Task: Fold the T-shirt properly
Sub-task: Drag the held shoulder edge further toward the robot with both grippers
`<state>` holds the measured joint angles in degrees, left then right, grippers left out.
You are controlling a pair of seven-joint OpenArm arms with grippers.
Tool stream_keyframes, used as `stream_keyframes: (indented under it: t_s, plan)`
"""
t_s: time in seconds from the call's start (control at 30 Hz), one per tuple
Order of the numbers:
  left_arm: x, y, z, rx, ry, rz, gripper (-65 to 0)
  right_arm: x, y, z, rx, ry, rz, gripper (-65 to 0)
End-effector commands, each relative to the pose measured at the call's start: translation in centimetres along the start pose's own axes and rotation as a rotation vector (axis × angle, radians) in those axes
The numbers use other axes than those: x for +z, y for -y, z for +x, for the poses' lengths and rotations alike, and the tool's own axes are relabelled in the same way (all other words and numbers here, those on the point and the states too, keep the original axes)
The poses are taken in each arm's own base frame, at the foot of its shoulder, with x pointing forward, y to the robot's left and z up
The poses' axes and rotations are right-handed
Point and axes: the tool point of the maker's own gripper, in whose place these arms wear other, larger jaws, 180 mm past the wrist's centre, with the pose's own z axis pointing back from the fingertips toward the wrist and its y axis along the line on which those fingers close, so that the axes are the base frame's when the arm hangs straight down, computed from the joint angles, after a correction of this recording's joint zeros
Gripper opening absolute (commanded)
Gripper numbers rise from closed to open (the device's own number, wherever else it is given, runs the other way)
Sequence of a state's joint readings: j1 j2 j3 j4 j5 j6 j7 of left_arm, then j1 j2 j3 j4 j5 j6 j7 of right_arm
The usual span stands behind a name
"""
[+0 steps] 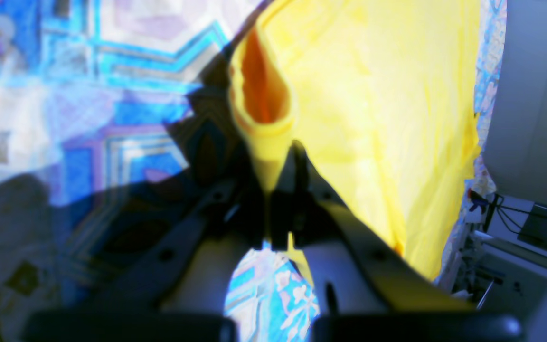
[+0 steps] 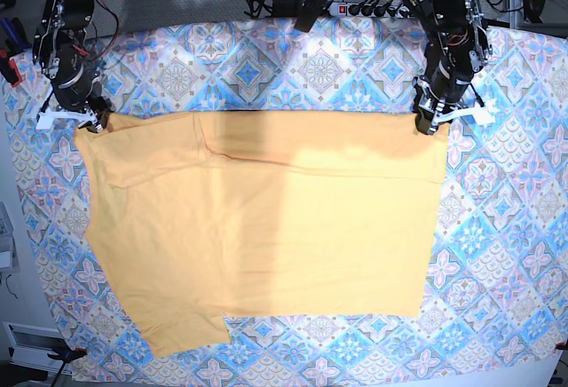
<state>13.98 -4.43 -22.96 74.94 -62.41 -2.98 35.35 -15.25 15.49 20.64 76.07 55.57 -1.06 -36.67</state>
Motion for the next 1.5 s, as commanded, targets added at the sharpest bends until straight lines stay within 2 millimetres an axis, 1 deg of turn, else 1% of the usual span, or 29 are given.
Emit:
stream_keyframes:
  t_s: [0.0, 0.07, 0.13, 0.3, 0.33, 0.37, 0.53, 0.6, 0.67, 0.73, 0.77, 0.9, 0.93, 1.0, 1.17, 1.23, 1.27, 1.3, 1.4, 1.47]
  plan:
    - [0.0, 0.1, 0.1, -0.009, -0.005, 0.001, -65.0, 0.4, -0.2, 1.7, 0.019, 0.039, 0.012, -40.5]
    - [0.0, 0.1, 0.1, -0.009, -0.005, 0.001, -65.0, 0.5, 0.3, 1.7, 0.012, 0.039, 0.0, -40.5]
    - [0.0, 0.2, 0.0, -0.01, -0.007, 0.001, -65.0, 0.5, 0.4, 1.7, 0.011, 0.042, -0.001, -40.5]
    - [0.0, 0.2, 0.0, -0.01, -0.007, 0.001, -65.0, 0.3, 0.1, 2.0, 0.01, 0.049, 0.005, -40.5]
    - [0.0, 0.2, 0.0, -0.01, -0.007, 0.001, -65.0, 0.1, -0.5, 2.3, 0.009, 0.052, 0.017, -40.5]
    - [0.0, 0.2, 0.0, -0.01, -0.007, 0.001, -65.0, -0.1, -0.8, 2.4, 0.006, 0.052, 0.02, -40.5]
    - [0.0, 0.1, 0.1, -0.009, -0.005, 0.001, -65.0, -1.2, -0.3, 1.9, -0.028, 0.03, 0.009, -40.9]
    - [0.0, 0.1, 0.1, -0.009, -0.005, 0.001, -65.0, -1.3, -0.4, 1.9, -0.018, 0.028, 0.031, -41.0]
    - [0.0, 0.1, 0.1, -0.009, -0.005, 0.001, -65.0, -1.3, -1.0, 1.8, 0.006, 0.026, 0.066, -41.7]
    - [0.0, 0.1, 0.1, -0.009, -0.005, 0.001, -65.0, -1.4, -2.1, 2.1, 0.029, 0.034, 0.108, -45.3]
    - [0.0, 0.1, 0.1, -0.009, -0.005, 0.001, -65.0, -1.4, -2.2, 2.1, 0.035, 0.033, 0.116, -48.9]
    - [0.1, 0.1, 0.0, -0.009, -0.006, 0.003, -65.0, -1.3, -1.9, 1.9, 0.036, 0.029, 0.112, -63.9]
    - [0.1, 0.0, 0.0, -0.009, -0.007, 0.004, -65.0, -1.3, -1.8, 1.9, 0.037, 0.029, 0.112, -65.0]
    - [0.5, -0.6, -0.3, -0.009, -0.012, 0.015, -65.0, -0.9, -1.0, 1.6, 0.038, 0.023, 0.098, -64.8]
    - [1.3, -2.1, -1.0, -0.006, -0.027, 0.045, -65.0, 0.7, 2.1, 2.0, 0.01, 0.048, 0.04, -64.8]
    - [1.7, -2.9, -1.4, -0.006, -0.034, 0.062, -65.0, 1.3, 3.4, 1.5, 0.008, 0.04, 0.016, -64.8]
    - [2.0, -3.0, -1.4, -0.009, -0.033, 0.062, -65.0, 1.5, 3.9, 1.1, 0.01, 0.032, 0.006, -64.8]
    - [2.3, -3.3, -1.5, -0.014, -0.034, 0.068, -65.0, 1.7, 4.2, 0.9, 0.012, 0.027, -0.002, -64.8]
    - [3.6, -3.3, -1.6, -0.037, -0.031, 0.067, -65.0, 2.5, 5.0, 0.8, 0.023, 0.028, -0.017, -64.8]
    - [4.5, -3.5, -1.7, -0.053, -0.03, 0.07, -65.0, 3.2, 5.0, 1.1, 0.04, 0.037, -0.016, -64.8]
